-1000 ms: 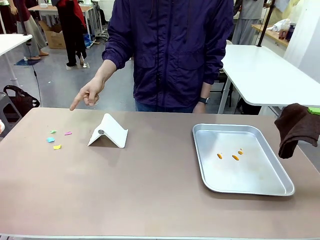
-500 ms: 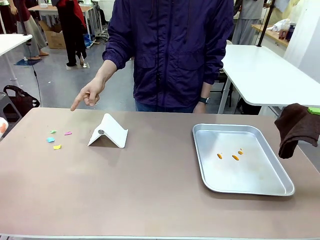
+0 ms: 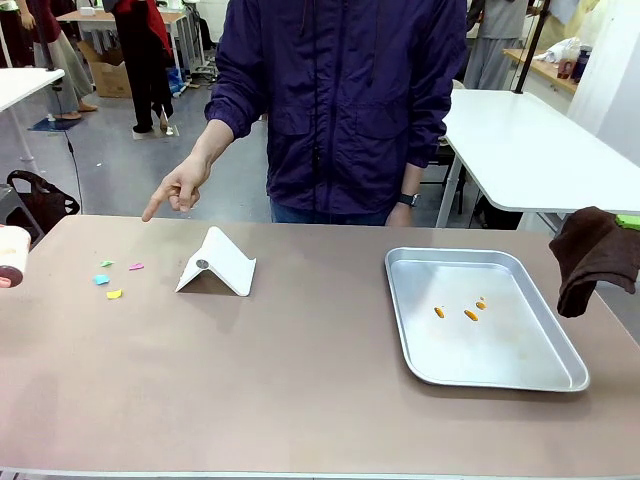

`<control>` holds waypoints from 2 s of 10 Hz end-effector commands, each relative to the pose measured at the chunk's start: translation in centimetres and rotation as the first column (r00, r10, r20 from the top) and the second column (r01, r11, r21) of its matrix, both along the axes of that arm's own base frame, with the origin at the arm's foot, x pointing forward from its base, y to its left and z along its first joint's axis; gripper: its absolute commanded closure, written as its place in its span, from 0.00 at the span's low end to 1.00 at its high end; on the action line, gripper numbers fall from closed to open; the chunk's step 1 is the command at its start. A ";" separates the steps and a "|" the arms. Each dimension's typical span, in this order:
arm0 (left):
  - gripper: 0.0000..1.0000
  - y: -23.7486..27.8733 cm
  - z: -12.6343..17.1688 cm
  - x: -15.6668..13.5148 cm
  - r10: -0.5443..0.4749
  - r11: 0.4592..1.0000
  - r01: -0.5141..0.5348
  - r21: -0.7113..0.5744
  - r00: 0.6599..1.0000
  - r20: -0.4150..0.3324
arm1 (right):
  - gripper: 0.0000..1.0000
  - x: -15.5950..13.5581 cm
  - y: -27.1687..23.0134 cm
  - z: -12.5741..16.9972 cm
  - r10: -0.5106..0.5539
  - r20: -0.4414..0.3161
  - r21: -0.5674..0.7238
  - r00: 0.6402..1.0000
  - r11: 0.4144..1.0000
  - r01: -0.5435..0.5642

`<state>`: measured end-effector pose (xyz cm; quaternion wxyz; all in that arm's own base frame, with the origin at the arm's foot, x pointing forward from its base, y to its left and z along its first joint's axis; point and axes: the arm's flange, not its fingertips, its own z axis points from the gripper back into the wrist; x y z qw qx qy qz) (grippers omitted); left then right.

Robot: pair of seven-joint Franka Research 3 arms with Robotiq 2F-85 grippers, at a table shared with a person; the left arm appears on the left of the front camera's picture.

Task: Clean the surface of the table.
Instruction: If a person points to the right, clean the right side of the table with your right hand, and if they point to the left, clean the left side with your left hand.

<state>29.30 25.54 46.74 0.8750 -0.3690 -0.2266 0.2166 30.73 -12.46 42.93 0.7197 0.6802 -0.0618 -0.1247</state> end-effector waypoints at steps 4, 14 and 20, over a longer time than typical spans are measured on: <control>0.96 0.3 -2.1 6.8 -0.047 0.998 0.053 0.030 0.984 -0.169 | 1.00 -0.2 -0.1 0.6 0.001 -0.015 0.012 1.000 1.000 -0.001; 0.96 -1.6 -6.7 13.3 0.003 0.996 0.013 0.083 0.982 -0.187 | 1.00 -0.2 -0.1 0.6 0.001 -0.015 0.012 1.000 1.000 -0.001; 0.96 -4.3 -8.6 15.3 -0.013 0.991 0.043 0.126 0.973 -0.231 | 1.00 -0.2 -0.1 0.6 0.001 -0.015 0.012 1.000 1.000 -0.001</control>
